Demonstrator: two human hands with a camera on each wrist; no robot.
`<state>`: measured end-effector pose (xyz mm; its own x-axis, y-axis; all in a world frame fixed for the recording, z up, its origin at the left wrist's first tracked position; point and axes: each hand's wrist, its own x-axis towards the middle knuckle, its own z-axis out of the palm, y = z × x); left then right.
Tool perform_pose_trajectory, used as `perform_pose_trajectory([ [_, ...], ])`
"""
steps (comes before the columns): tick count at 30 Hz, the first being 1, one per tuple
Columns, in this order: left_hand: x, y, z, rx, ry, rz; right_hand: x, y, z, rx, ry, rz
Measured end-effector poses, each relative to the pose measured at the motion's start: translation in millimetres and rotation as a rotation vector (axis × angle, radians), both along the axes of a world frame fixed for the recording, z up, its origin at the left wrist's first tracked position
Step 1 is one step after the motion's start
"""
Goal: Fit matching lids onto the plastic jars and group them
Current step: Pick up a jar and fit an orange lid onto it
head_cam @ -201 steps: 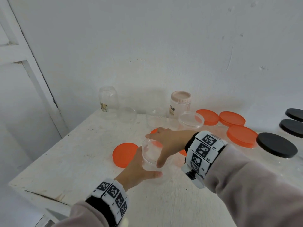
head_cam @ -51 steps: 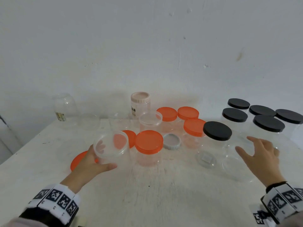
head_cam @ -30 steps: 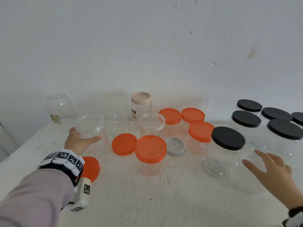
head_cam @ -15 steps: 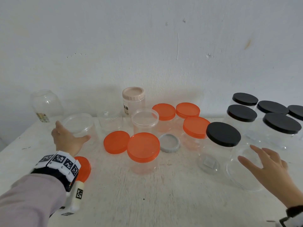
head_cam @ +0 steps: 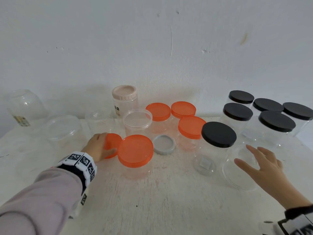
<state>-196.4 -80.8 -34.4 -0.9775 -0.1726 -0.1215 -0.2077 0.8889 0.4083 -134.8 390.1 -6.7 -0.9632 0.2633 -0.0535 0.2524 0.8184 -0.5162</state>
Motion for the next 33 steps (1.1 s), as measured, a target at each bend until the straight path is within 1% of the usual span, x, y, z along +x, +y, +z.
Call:
perform_pose_trajectory([
  [2, -1, 0, -1, -0.04, -0.074, 0.044, 0, 1, 1, -0.009, -0.009, 0.002],
  [5, -2, 0, 0, -0.084, -0.151, 0.045, 1, 2, 2, -0.015, -0.024, 0.004],
  [8, 2, 1, 2, -0.154, -0.198, 0.037, 1, 4, 5, -0.017, -0.059, 0.011],
  [12, 11, 0, 6, -0.165, -0.239, 0.064, 4, 6, 10, -0.052, -0.085, 0.009],
  [14, 16, -1, 9, -0.114, -0.247, 0.098, 10, 7, 13, -0.04, -0.098, 0.026],
  [16, 21, -3, 12, -0.019, -0.234, 0.148, 16, 7, 15, -0.025, -0.103, 0.037],
  [19, 27, -8, 18, 0.101, -0.174, 0.224, 27, 6, 21, -0.011, -0.138, 0.065],
  [22, 32, -15, 23, 0.196, -0.118, 0.248, 36, 3, 27, -0.01, -0.14, 0.091],
  [24, 35, -17, 26, 0.298, -0.073, 0.275, 41, 1, 29, -0.036, -0.128, 0.111],
  [28, 40, -21, 28, 0.489, 0.012, 0.332, 50, -8, 33, -0.116, -0.154, 0.218],
  [31, 48, -25, 27, 0.556, 0.027, 0.333, 56, -22, 33, -0.201, -0.183, 0.286],
  [33, 56, -26, 30, 0.566, 0.024, 0.33, 58, -34, 32, -0.229, -0.202, 0.342],
])
